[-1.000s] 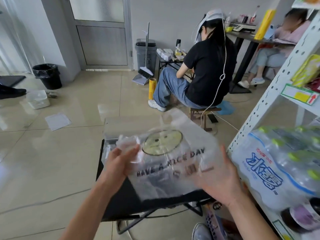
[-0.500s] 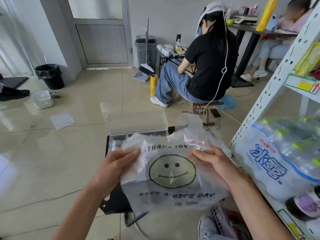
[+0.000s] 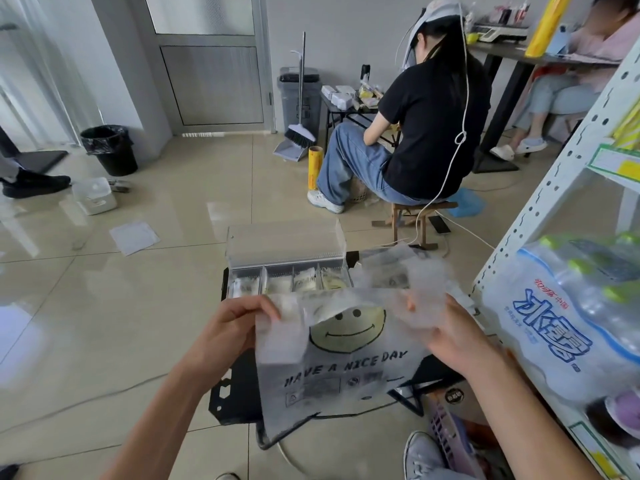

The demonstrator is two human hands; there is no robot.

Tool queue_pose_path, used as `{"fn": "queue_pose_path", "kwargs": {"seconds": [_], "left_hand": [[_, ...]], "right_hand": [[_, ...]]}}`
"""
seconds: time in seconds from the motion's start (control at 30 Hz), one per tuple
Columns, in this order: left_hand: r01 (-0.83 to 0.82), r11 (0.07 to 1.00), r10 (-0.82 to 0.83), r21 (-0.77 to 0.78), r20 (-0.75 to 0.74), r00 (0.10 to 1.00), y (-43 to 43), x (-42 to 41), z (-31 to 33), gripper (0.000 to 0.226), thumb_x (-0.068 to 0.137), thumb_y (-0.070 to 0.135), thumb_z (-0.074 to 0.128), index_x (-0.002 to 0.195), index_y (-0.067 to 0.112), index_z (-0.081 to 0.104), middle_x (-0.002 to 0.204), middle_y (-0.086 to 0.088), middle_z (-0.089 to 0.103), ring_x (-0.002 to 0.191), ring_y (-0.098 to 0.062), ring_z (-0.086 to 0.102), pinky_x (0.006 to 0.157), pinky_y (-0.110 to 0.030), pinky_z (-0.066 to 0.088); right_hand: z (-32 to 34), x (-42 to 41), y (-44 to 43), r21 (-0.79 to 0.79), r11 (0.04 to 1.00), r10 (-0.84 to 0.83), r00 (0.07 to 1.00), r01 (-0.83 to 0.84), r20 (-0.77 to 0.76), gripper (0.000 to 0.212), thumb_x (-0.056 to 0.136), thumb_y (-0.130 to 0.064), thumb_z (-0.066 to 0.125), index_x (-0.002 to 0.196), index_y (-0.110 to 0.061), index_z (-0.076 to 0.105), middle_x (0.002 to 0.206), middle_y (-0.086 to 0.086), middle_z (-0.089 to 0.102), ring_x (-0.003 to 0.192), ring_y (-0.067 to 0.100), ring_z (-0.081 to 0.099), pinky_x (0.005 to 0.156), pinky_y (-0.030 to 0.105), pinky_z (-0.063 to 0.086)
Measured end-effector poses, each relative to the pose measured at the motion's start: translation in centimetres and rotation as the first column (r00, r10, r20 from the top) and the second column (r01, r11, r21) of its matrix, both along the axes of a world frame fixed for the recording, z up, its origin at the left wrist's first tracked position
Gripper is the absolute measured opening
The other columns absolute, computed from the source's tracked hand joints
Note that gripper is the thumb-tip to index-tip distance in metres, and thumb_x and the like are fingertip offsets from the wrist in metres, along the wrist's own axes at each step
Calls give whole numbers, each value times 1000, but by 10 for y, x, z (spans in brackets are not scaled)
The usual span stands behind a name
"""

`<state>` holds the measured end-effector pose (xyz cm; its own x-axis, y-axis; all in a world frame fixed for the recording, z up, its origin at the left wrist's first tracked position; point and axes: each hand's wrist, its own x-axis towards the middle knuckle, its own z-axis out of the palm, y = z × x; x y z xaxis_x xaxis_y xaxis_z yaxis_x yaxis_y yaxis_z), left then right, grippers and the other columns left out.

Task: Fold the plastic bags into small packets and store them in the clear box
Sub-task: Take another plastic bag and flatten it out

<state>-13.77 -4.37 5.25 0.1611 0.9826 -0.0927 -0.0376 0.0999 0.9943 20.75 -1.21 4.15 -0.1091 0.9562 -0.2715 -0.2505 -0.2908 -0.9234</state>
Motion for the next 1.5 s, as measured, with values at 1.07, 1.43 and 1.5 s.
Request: {"fn": "queue_pose_path", "kwargs": {"seconds": [1.07,1.43,1.5], "left_hand": [[-26,990,46,-140,144,988,7,-16,0,32,99,20,63,128,9,69,117,-15,76,110,-35,73,99,-49,54],[-82,960,160,-266,283,946,12,-18,-8,33,96,-2,62,128,5,67,118,-21,74,91,-23,77,72,-30,64],[-65,964,136,-257,269,953,12,-19,-10,35,98,-1,61,131,11,67,110,-15,76,85,-21,76,67,-29,63]], "right_hand": [[-1,-14,17,45,994,93,991,-97,97,37,88,-13,80,122,-3,70,125,22,72,115,31,69,104,46,49],[-3,-10,15,-96,946,316,948,-311,47,58,91,-4,71,143,-22,55,135,17,69,126,38,65,113,60,43],[-3,-13,16,-89,966,247,969,-244,25,58,87,3,69,141,-16,58,131,19,70,123,38,66,114,58,43]]}}
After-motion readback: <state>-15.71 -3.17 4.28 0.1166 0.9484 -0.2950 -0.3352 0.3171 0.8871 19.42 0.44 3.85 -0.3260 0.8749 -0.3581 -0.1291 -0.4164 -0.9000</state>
